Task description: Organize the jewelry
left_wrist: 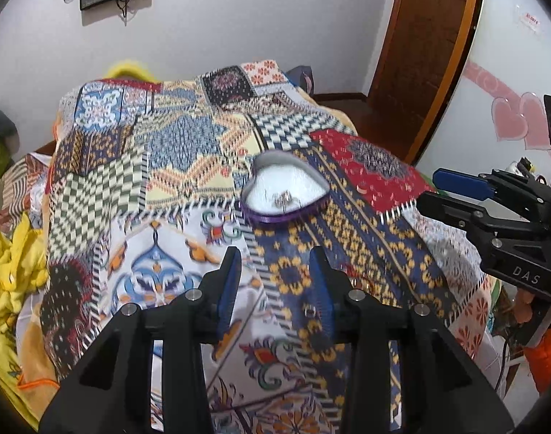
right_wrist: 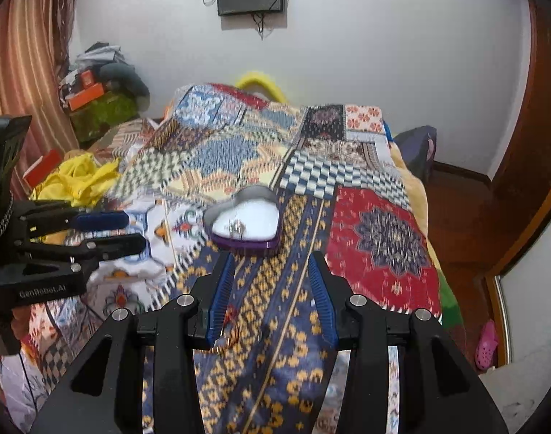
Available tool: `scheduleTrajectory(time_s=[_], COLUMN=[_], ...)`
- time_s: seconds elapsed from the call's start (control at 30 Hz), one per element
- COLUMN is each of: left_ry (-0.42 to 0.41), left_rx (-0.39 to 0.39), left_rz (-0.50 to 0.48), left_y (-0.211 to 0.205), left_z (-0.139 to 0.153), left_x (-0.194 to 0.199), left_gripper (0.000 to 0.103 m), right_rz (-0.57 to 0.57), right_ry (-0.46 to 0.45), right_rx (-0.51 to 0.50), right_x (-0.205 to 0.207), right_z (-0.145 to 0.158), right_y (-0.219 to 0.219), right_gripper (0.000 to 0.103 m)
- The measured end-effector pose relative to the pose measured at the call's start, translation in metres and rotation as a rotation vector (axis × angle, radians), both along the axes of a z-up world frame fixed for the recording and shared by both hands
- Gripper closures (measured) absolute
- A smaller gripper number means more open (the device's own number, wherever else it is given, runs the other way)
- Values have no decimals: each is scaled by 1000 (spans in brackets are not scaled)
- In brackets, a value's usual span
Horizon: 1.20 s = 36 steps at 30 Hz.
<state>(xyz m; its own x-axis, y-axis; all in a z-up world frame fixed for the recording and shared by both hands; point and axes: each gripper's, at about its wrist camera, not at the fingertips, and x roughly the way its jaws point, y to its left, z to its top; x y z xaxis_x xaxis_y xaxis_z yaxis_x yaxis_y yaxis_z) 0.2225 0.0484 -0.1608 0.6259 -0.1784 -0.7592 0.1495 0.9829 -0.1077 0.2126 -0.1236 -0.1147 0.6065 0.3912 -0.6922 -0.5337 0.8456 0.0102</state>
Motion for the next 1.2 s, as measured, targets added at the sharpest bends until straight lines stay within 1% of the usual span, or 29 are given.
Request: scheduleTrajectory(time_s=[0.13,0.27,0.33,0.5,0.6,0.67,0.77,0.9,1.07,1.1,1.17,1.2], left_ry=[42,78,99,139,149,149,148,143,135,134,133,133], left_rx=[12,34,31,63,103,113,131,141,108,99,87,79], left_rz=[-10,-29,-39,-100,-134,-151,-178,-197,-208,-208,-206,-203], left_y=[-2,-4,-3,-10,-15,-17,-23,-29,-33,-32,-32,-31], left_z=[-16,-31,-38,-51,-59,-61,-66,-71,-74,-74,-74,-74], left_x=[-6,-9,-10,-10,-9,-8,-6,-3,1,2,3,4], left_gripper=[65,65,65,65,65,65,65,65,70,72,81,83], right_rz=[-3,-4,-2,26,37,42,51,55,63,66,69,70], right_ry=[28,80,107,146,152,153,132,120,111,109,105,104], right_rx=[-42,-72,-83,-126,-149,-161,-171,-164,-153,-151,-145,-143], right_x=[-7,-10,-15,-21,-21,-20,-19,-15,-11,-11,-10,-10], right_z=[-15,-37,-47,-67,-74,-78,-79,-81,-83,-84,-84,-85], right_y=[-4,-8,-11,-12,-8,-5,0,5,9,9,10,10], right_gripper=[64,64,64,64,64,64,64,64,64,64,64,65])
